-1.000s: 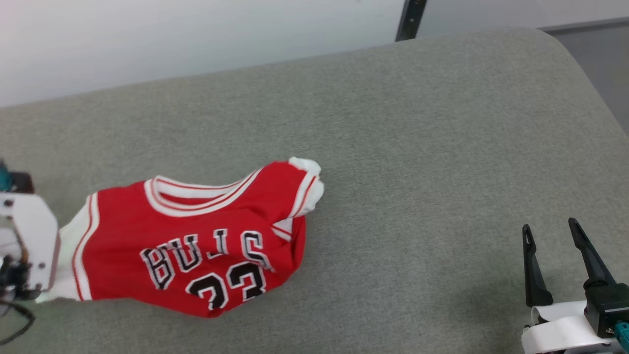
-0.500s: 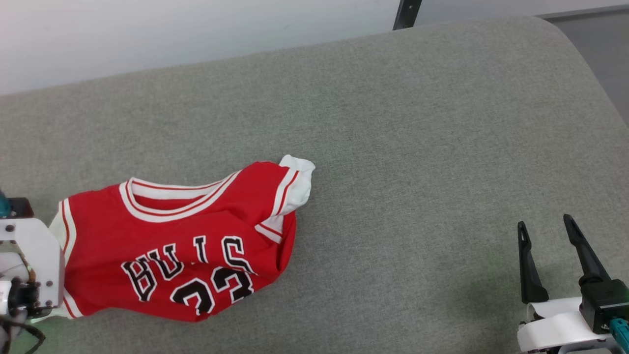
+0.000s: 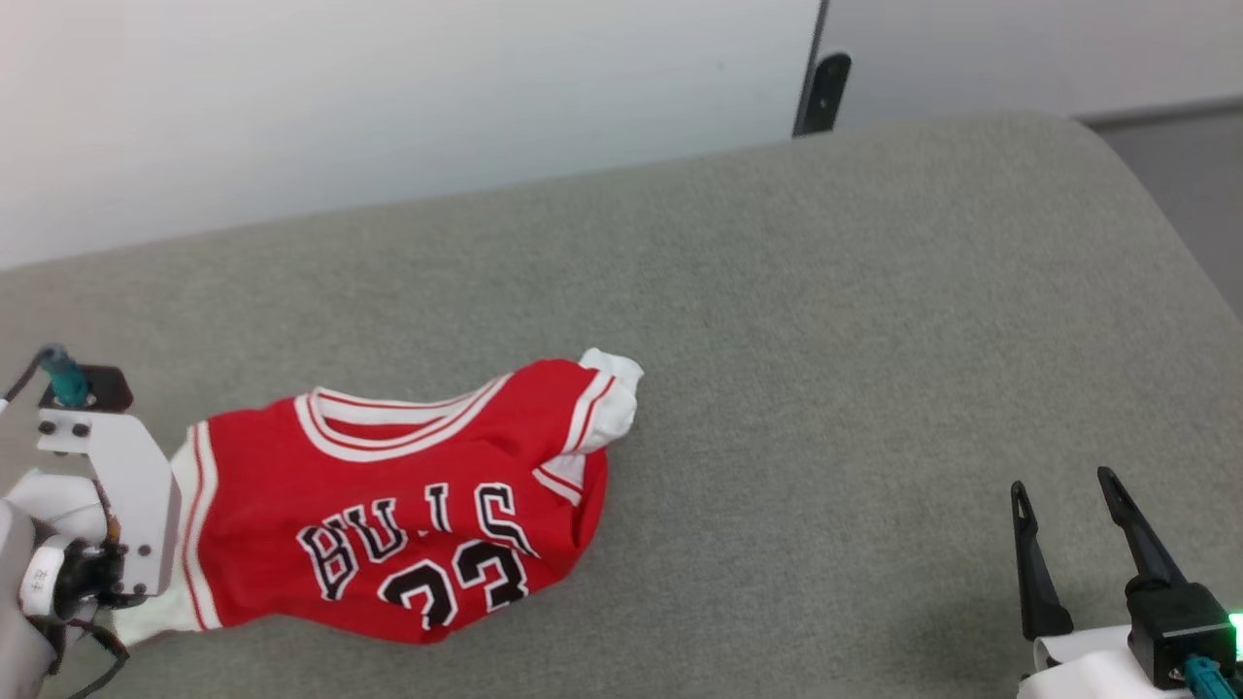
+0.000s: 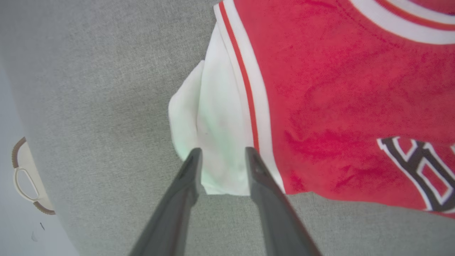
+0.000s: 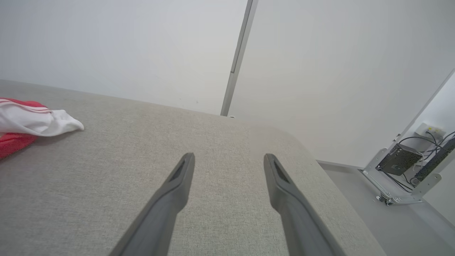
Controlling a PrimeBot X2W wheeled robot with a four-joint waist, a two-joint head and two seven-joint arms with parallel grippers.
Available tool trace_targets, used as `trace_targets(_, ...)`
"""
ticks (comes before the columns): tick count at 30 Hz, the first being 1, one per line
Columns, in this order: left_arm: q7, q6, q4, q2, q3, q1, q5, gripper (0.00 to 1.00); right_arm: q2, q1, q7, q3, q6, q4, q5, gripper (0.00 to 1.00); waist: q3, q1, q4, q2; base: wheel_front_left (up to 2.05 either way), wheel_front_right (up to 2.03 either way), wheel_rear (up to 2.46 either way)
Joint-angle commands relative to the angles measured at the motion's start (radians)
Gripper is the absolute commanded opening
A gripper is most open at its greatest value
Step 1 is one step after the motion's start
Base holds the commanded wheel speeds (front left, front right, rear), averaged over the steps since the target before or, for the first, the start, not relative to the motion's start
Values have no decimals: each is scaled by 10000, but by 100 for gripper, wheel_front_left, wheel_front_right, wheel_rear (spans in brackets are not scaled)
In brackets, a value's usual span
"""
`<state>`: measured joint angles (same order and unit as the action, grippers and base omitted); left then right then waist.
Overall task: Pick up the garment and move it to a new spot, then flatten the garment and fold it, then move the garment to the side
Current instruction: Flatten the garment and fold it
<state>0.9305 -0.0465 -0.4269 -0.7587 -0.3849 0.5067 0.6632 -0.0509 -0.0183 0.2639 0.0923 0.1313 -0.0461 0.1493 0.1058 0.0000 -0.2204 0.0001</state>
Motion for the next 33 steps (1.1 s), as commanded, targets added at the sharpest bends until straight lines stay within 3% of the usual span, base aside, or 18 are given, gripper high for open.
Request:
trace_targets(1, -208, -38, 100, -16, 40, -150, -37, 100, 12, -140, 9, -19, -10, 15, -12, 100, -599, 0, 382, -1, 0, 0, 0)
trace_targets(11, -2405, 76, 1225, 290, 322, -1009, -30, 100, 10, -539, 9, -267, -10, 92, -56, 100, -1348, 0, 851, -1, 0, 0, 0)
trace_targets(15, -3907, 182, 1943, 470, 541, -1680, -86, 100, 10, -671, 9, -386, -10, 204, -130, 100, -1581, 0, 958, -1, 0, 0, 0)
trace_targets(24, -8083, -23, 3605, 1371, 1249, -3684, -288, 100, 10, -1018, 9, -498, -10, 330, -194, 100, -1939, 0, 1209, -1, 0, 0, 0)
trace_targets(33, -11200, -654, 4094, 2578, 1257, -5495, -862, 100, 10, -1218, 9, -330, -10, 457, -125, 100, -2234, 0, 1735, -1, 0, 0, 0)
